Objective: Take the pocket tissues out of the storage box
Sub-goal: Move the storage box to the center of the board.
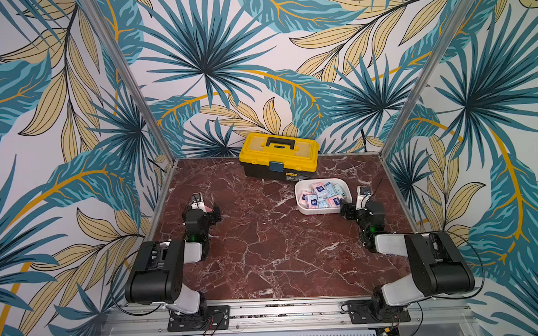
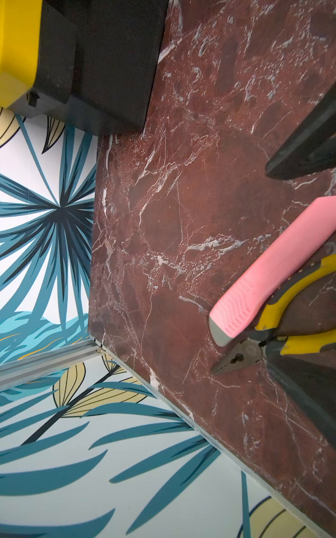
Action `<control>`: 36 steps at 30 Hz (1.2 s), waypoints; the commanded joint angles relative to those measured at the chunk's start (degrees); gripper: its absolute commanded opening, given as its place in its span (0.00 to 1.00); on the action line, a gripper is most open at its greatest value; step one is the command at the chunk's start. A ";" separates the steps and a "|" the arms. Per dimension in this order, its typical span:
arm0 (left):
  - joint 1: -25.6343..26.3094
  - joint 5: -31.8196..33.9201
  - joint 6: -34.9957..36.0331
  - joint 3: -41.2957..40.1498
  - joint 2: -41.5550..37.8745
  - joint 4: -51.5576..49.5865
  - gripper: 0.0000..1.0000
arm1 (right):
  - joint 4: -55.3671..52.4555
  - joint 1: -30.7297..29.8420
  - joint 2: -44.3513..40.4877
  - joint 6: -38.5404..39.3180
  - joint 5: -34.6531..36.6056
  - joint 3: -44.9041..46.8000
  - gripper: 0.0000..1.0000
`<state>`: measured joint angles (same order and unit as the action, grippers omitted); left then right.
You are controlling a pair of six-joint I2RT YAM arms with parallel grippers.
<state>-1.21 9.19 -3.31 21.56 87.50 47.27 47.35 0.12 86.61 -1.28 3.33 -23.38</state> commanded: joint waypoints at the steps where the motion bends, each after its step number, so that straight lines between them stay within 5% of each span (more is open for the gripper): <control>1: 0.07 0.38 -0.23 1.00 -0.76 1.12 1.00 | 1.07 -0.13 -0.39 -0.64 -0.34 -0.18 0.99; 13: 0.03 0.34 -0.34 0.59 -1.66 1.48 1.00 | 0.07 -0.14 -1.89 -0.48 0.94 -0.53 0.99; 21: 0.03 -1.19 -2.04 4.46 -19.92 -19.34 1.00 | -24.14 -0.14 -19.46 -2.38 4.29 -4.24 0.99; 26: 0.07 -2.68 -12.36 11.58 -27.55 -37.55 1.00 | -42.55 -0.15 -28.51 -3.12 5.77 -9.66 0.99; 30: 0.08 -10.42 -19.42 19.64 -26.68 -50.51 1.00 | -57.89 -0.12 -27.55 -3.53 4.77 -18.58 0.99; 36: 3.78 -16.22 -22.81 22.62 -23.48 -51.70 1.00 | -68.46 1.26 -20.06 -5.67 1.24 -28.81 0.99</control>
<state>0.12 -2.70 -22.83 42.92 62.85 1.26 -10.48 0.51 63.46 -4.95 6.52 -49.50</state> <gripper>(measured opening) 0.998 0.993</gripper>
